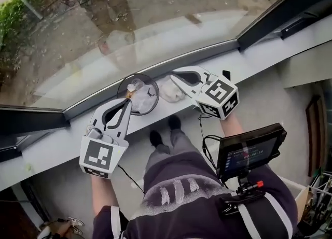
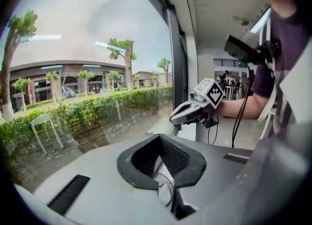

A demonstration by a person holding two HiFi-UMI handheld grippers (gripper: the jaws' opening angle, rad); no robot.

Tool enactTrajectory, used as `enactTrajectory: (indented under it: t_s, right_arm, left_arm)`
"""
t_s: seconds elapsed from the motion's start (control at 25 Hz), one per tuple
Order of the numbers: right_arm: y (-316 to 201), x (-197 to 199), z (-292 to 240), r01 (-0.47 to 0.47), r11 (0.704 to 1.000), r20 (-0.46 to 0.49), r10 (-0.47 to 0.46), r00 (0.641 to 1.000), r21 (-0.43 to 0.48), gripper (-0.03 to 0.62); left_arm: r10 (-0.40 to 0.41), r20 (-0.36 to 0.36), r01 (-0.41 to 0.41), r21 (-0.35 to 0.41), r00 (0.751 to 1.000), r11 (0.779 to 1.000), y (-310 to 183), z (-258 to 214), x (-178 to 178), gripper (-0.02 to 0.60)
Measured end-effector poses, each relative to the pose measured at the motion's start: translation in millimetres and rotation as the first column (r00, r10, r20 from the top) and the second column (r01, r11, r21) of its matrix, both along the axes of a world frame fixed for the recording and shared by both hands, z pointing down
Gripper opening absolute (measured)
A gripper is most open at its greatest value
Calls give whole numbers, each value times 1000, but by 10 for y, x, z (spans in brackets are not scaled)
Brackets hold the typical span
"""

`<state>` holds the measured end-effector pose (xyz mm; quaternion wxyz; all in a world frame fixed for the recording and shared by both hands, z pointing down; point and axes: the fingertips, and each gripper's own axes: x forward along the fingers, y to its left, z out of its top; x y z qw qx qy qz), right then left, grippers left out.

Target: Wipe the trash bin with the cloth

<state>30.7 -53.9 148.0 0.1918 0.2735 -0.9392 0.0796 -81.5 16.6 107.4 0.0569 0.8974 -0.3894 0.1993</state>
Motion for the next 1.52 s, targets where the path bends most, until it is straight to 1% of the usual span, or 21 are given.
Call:
enactTrajectory:
  t_s: [0.08,0.16,0.32,0.4,0.44,0.52,0.56,0.64,0.72,0.8,0.84,0.92,1.0,1.08,1.16,1.28,1.36,1.44,1.52]
  right_arm:
    - [134,-4,-222,0,1000,26,-1,1000,21,0]
    - [274,78,-415,-11,999,44,9,999,40,0]
    - [540,353,-803,-38,995,62,33,998,88,0]
    - [600,434,-881,-29,996,82,22,996,88,0]
    - [619,443,-890,-14,997,108,7,994,71,0]
    - [649,424,-897,18,999,177,-24,984,33,0]
    - [660,416,-893,28,999,199,-33,979,27,0]
    - [686,419,-845,37,999,199,-44,979,38,0]
    - [764,471,-775,52,997,178,-60,982,52,0]
    - [910,683,-778,68,996,175,-77,981,56,0]
    - [995,860,-809,69,996,183,-78,980,55,0]
    - [1170,1254,-852,64,997,195,-71,978,46,0]
    - [1307,1573,-820,55,998,200,-61,978,36,0]
    - [1394,1784,-766,60,998,224,-62,973,15,0]
    - [1452,1903,-721,83,996,259,-78,963,-10,-1]
    - [1575,1932,-632,145,989,294,-129,947,-36,-2]
    - [1702,1857,-544,193,980,323,-165,932,-57,0]
    - [1821,1678,-423,237,968,353,-196,915,-78,-2]
    - [1928,1469,-312,271,959,365,-225,904,-79,-2]
  left_arm:
    - [-13,-57,15,27,998,1000,136,-192,-72,-3]
    - [-10,-69,14,54,998,998,251,-366,-50,-3]
    - [3,-59,3,104,998,995,396,-737,169,-3]
    - [44,-35,-39,134,998,990,462,-780,295,-3]
    - [71,-12,-69,140,997,988,499,-756,352,-2]
    - [105,26,-108,131,994,986,550,-652,421,-3]
    - [105,32,-108,116,994,987,553,-578,428,-2]
    - [77,15,-78,78,997,994,526,-423,409,-2]
    - [49,-32,-48,52,998,998,521,-337,461,-2]
    - [54,-75,-51,43,996,998,573,-377,734,-2]
    - [67,-79,-63,45,995,997,624,-433,953,-2]
    - [97,-51,-94,57,994,994,772,-547,1425,-2]
    - [108,-25,-106,59,994,993,924,-596,1774,-3]
    - [85,-22,-84,44,996,995,1033,-598,1968,-2]
    - [52,-29,-51,28,998,998,1133,-603,2086,-2]
    - [16,-47,-17,-18,999,1000,1358,-572,2231,-3]
    - [12,-64,-15,-49,998,999,1520,-492,2296,-2]
    - [18,-65,-22,-55,998,998,1646,-369,2279,-2]
    - [20,-44,-22,-41,999,999,1744,-229,2204,-2]
